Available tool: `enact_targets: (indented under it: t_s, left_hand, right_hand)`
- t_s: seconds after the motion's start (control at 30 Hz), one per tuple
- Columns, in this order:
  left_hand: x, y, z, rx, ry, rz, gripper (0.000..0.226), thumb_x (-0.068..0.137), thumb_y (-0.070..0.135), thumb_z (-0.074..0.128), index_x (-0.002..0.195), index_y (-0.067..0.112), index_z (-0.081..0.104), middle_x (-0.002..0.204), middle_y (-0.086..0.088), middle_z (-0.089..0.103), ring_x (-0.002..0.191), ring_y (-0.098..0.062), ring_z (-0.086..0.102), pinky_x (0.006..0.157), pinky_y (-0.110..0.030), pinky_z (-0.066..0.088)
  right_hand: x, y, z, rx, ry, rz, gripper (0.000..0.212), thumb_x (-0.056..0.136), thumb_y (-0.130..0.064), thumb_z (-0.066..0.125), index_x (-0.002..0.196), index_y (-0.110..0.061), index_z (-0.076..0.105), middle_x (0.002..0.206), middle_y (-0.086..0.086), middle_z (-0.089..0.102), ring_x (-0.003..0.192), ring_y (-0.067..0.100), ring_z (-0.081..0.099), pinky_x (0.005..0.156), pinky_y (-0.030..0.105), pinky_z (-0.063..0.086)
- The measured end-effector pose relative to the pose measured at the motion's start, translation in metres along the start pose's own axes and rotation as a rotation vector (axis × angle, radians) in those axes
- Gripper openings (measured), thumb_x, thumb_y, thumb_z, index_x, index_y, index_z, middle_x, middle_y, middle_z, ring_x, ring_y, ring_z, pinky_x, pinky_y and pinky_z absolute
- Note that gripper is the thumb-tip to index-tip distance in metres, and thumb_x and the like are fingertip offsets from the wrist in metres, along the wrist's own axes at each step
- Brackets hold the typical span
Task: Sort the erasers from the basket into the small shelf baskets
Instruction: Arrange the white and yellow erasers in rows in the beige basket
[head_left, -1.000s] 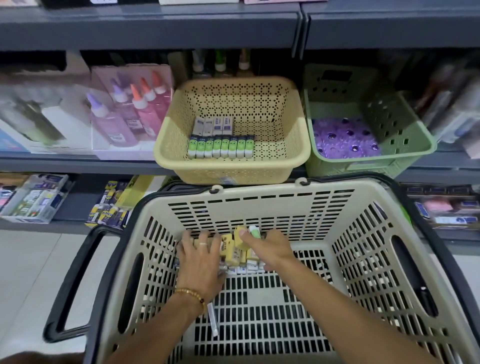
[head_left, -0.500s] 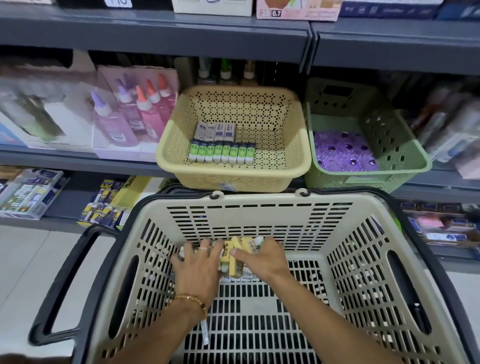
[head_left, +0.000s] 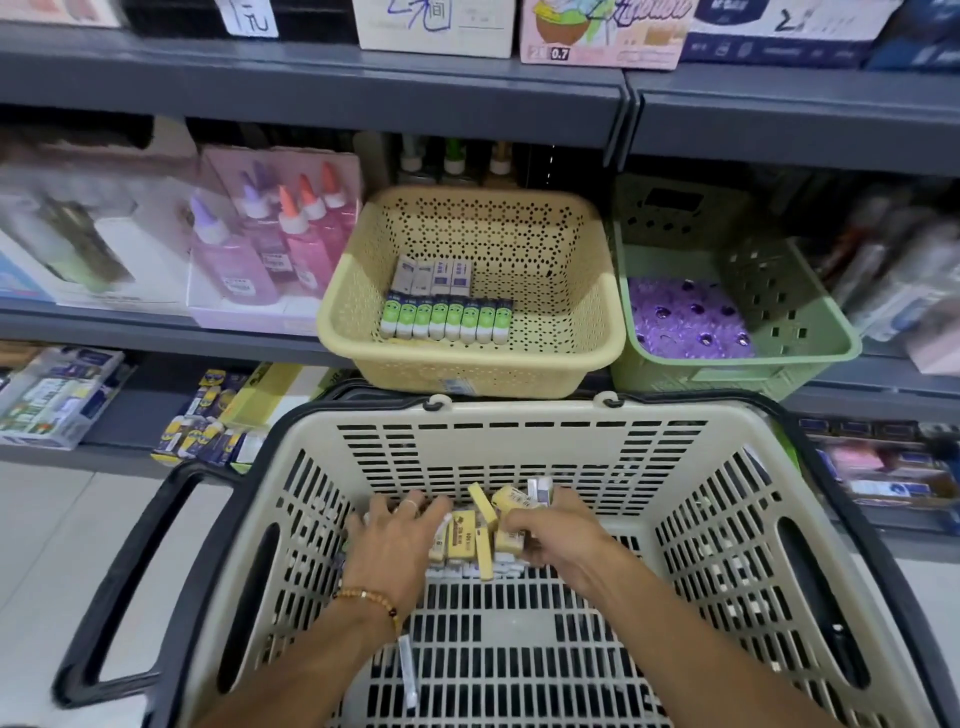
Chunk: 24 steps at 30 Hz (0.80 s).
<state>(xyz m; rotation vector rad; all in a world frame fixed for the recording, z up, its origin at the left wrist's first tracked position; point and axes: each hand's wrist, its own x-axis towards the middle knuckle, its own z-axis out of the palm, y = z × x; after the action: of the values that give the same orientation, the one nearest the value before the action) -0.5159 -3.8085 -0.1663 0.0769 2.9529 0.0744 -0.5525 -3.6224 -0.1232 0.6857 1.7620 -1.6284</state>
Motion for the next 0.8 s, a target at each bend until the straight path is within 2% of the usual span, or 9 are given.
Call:
enact_targets:
  t_s: [0.07, 0.17, 0.3, 0.4, 0.53, 0.63, 0.73, 0.77, 0.8]
  left_hand:
    - [0.001, -0.003, -0.003, -0.043, -0.026, 0.001, 0.074, 0.077, 0.004, 0.066, 0.130, 0.041, 0.030, 0.137, 0.004, 0.044, 0.122, -0.031, 0.038, 0.102, -0.055, 0.037]
    - [0.003, -0.007, -0.008, -0.057, -0.075, -0.017, 0.069, 0.078, 0.014, 0.072, 0.130, 0.038, 0.032, 0.138, 0.003, 0.043, 0.124, -0.034, 0.038, 0.102, -0.056, 0.039]
    - [0.007, -0.005, -0.015, -0.039, -0.132, -0.026, 0.064, 0.077, 0.010, 0.071, 0.126, 0.032, 0.037, 0.130, 0.000, 0.049, 0.122, -0.037, 0.044, 0.097, -0.053, 0.047]
    - [0.010, -0.010, -0.022, -0.109, -0.118, 0.017, 0.053, 0.077, 0.018, 0.073, 0.115, 0.034, 0.039, 0.121, 0.002, 0.051, 0.115, -0.031, 0.052, 0.090, -0.044, 0.052]
    - [0.005, -0.011, -0.027, -0.270, -0.067, 0.009, 0.048, 0.076, 0.009, 0.070, 0.094, 0.040, 0.039, 0.106, 0.006, 0.053, 0.091, -0.016, 0.058, 0.078, -0.033, 0.056]
    - [-0.003, -0.010, -0.039, -0.512, -0.073, -0.084, 0.046, 0.074, 0.005, 0.073, 0.092, 0.040, 0.048, 0.090, 0.011, 0.059, 0.076, -0.006, 0.061, 0.063, -0.023, 0.058]
    - [-0.012, -0.014, -0.058, -0.892, -0.065, -0.229, 0.040, 0.073, 0.004, 0.076, 0.092, 0.033, 0.056, 0.077, 0.003, 0.067, 0.052, -0.001, 0.058, 0.042, -0.021, 0.050]
    - [-0.016, -0.014, -0.067, -1.023, -0.080, -0.278, 0.043, 0.073, 0.002, 0.075, 0.097, 0.033, 0.057, 0.080, -0.001, 0.068, 0.050, -0.002, 0.057, 0.041, -0.022, 0.048]
    - [-0.020, -0.015, -0.075, -1.146, -0.102, -0.324, 0.050, 0.074, 0.000, 0.075, 0.107, 0.032, 0.057, 0.088, -0.004, 0.069, 0.057, -0.006, 0.060, 0.046, -0.023, 0.049]
  right_hand:
    - [-0.002, -0.001, -0.002, 0.044, -0.025, 0.005, 0.029, 0.082, 0.012, 0.065, 0.100, -0.004, 0.050, 0.103, 0.019, 0.070, 0.096, 0.033, 0.071, 0.076, 0.043, 0.061]
    - [-0.002, -0.003, -0.004, 0.073, -0.066, 0.008, 0.024, 0.085, 0.016, 0.059, 0.102, 0.000, 0.052, 0.104, 0.019, 0.070, 0.089, 0.027, 0.073, 0.068, 0.036, 0.061]
    - [-0.003, -0.004, -0.013, 0.024, -0.167, -0.016, 0.024, 0.089, 0.014, 0.055, 0.108, 0.000, 0.056, 0.105, 0.016, 0.073, 0.091, 0.025, 0.074, 0.072, 0.036, 0.060]
    - [-0.009, -0.009, -0.022, -0.028, -0.206, -0.043, 0.027, 0.089, 0.013, 0.056, 0.111, -0.001, 0.058, 0.108, 0.016, 0.071, 0.093, 0.025, 0.073, 0.080, 0.042, 0.060]
    - [-0.020, -0.016, -0.031, -0.006, -0.234, -0.098, 0.026, 0.089, 0.012, 0.057, 0.111, 0.000, 0.060, 0.110, 0.019, 0.070, 0.095, 0.027, 0.072, 0.082, 0.042, 0.060]
    - [-0.033, -0.024, -0.032, 0.073, -0.271, -0.141, 0.025, 0.089, 0.009, 0.060, 0.112, 0.000, 0.061, 0.104, 0.017, 0.073, 0.095, 0.029, 0.072, 0.079, 0.038, 0.060]
    - [-0.048, -0.035, -0.028, 0.018, -0.289, -0.226, 0.024, 0.088, 0.004, 0.064, 0.110, -0.008, 0.064, 0.096, 0.009, 0.076, 0.095, 0.026, 0.072, 0.083, 0.037, 0.059]
    - [-0.053, -0.040, -0.026, -0.014, -0.280, -0.257, 0.022, 0.089, 0.002, 0.065, 0.107, -0.010, 0.065, 0.095, 0.008, 0.077, 0.093, 0.025, 0.073, 0.083, 0.037, 0.059]
    - [-0.058, -0.045, -0.023, -0.040, -0.264, -0.288, 0.020, 0.089, 0.000, 0.065, 0.105, -0.012, 0.067, 0.094, 0.007, 0.077, 0.092, 0.025, 0.072, 0.083, 0.036, 0.058]
